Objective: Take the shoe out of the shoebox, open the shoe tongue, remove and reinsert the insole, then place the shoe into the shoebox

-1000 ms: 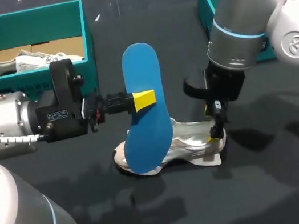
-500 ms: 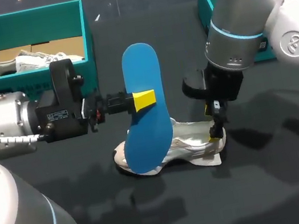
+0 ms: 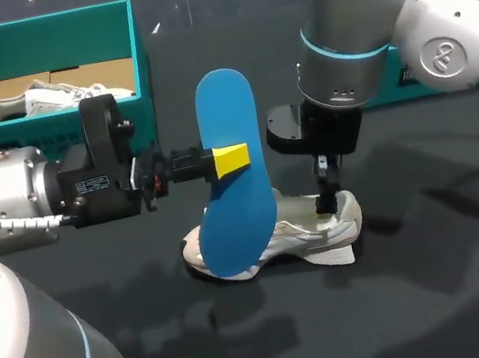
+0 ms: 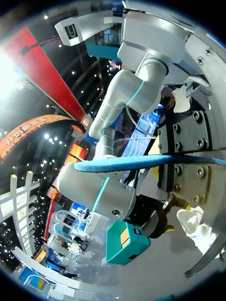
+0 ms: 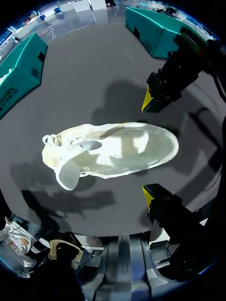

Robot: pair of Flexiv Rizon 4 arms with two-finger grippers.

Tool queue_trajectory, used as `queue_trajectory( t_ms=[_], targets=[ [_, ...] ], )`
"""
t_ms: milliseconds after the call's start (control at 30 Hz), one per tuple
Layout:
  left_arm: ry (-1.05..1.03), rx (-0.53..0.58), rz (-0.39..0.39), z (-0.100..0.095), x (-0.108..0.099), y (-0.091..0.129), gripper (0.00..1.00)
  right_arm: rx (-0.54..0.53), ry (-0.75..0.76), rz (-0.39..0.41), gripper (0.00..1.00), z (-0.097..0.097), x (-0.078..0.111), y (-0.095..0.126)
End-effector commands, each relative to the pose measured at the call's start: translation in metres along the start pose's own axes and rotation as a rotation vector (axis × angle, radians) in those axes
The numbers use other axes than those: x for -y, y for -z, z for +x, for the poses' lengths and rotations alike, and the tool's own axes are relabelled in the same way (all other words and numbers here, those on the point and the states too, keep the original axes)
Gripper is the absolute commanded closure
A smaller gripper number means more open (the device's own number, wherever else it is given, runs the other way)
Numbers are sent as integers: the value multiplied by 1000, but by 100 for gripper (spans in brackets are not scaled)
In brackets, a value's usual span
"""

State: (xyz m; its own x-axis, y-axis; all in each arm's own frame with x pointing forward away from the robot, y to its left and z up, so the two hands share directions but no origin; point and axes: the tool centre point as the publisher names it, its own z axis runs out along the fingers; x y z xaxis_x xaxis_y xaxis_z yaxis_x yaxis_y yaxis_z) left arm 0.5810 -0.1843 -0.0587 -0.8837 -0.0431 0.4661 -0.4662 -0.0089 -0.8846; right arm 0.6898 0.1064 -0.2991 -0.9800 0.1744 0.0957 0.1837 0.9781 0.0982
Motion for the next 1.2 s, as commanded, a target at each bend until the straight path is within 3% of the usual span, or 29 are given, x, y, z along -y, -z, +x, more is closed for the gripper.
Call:
queue_trajectory(
  t_ms=[33, 400, 500, 667, 1200],
  targets=[
    [-1, 11, 6, 6, 0, -2, 100, -5, 18, 87, 0, -11, -21, -10],
    [-1, 11, 6, 6, 0, -2, 100, 37, 36, 119, 0, -25, -35, -31],
    [-1, 11, 6, 6, 0, -2, 100, 46, 35, 121, 13, -27, -34, -36],
    [-1, 11, 6, 6, 0, -2, 100, 47, 24, 122, 25, -31, -30, -44],
    [-1, 11, 6, 6, 0, -2, 100, 24, 5, 90, 28, -38, -10, -73]
  ],
)
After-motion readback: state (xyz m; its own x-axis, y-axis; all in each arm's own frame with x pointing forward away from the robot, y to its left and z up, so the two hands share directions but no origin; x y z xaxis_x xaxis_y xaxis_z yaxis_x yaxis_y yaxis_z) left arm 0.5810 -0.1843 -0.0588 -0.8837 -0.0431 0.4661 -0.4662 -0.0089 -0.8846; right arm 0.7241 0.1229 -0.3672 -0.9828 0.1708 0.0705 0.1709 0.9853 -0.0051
